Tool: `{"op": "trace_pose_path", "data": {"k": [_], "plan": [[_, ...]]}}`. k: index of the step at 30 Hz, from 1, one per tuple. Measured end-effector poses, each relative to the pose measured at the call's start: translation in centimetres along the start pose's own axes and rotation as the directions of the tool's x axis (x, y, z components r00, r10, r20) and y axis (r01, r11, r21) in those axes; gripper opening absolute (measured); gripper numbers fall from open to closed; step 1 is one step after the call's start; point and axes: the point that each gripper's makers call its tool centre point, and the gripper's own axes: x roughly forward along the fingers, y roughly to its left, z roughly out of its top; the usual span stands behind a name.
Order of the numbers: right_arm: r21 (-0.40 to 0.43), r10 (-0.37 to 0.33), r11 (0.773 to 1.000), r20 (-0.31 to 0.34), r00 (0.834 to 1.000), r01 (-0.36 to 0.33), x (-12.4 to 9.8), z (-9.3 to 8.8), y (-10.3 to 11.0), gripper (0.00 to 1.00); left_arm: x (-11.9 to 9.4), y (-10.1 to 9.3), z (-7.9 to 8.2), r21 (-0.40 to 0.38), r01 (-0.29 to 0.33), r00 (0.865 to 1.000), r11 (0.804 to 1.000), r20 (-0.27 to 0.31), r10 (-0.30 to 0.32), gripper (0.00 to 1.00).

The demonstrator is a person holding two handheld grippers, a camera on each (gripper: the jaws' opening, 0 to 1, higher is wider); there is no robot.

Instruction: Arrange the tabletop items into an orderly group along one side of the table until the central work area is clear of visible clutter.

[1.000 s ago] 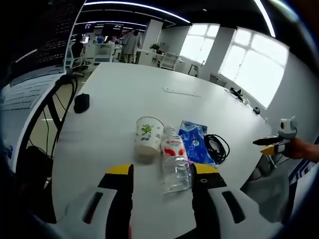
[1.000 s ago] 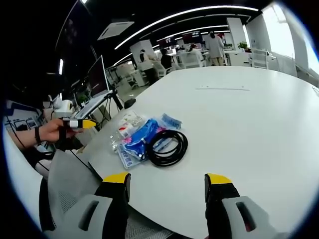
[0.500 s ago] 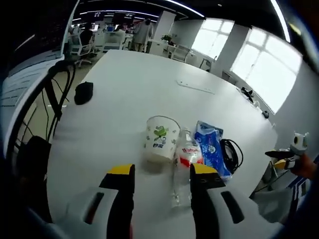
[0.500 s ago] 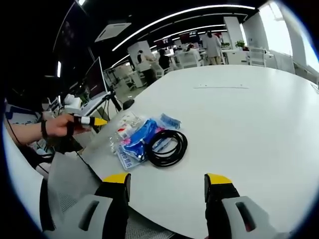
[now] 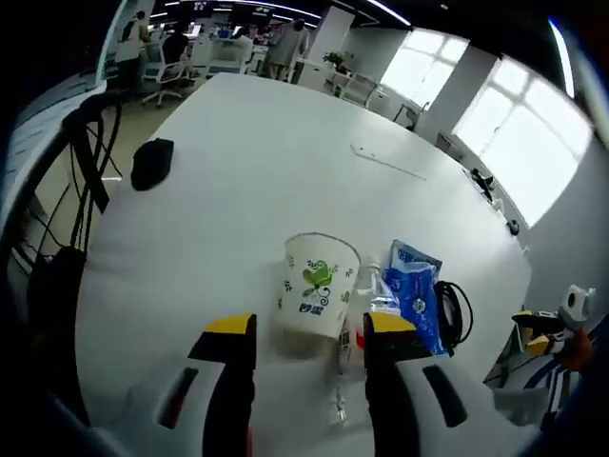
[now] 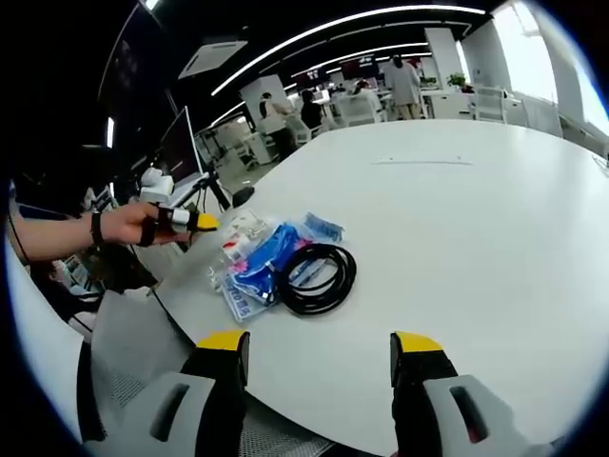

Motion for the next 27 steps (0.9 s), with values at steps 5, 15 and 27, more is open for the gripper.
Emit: {"op": "trace_pose_path", "data": {"k": [5, 15, 27], "plan": [[0.000, 0.002, 1.000, -0.005, 1.000, -0.002, 0.1, 0.0, 0.2, 0.61, 0.8, -0.1, 0.5, -0.014, 0.009, 1.000, 1.000, -0.013, -0.009, 0.45], [-0.003, 0.001, 1.000, -0.016, 1.000, -0.001, 0.2, -0.1, 0.3, 0.61, 2.2, -0.1, 0.7, -0.005, 0.024, 0.998, 1.000, -0.058, -0.025, 0.44], [0.019, -0.014, 1.000, -0.016, 1.000, 0.014, 0.1, -0.2, -0.1, 0.61, 3.7, -0.2, -1.2, 0.091, 0.002, 0.989, 0.996, -0.151, 0.012, 0.39]]}}
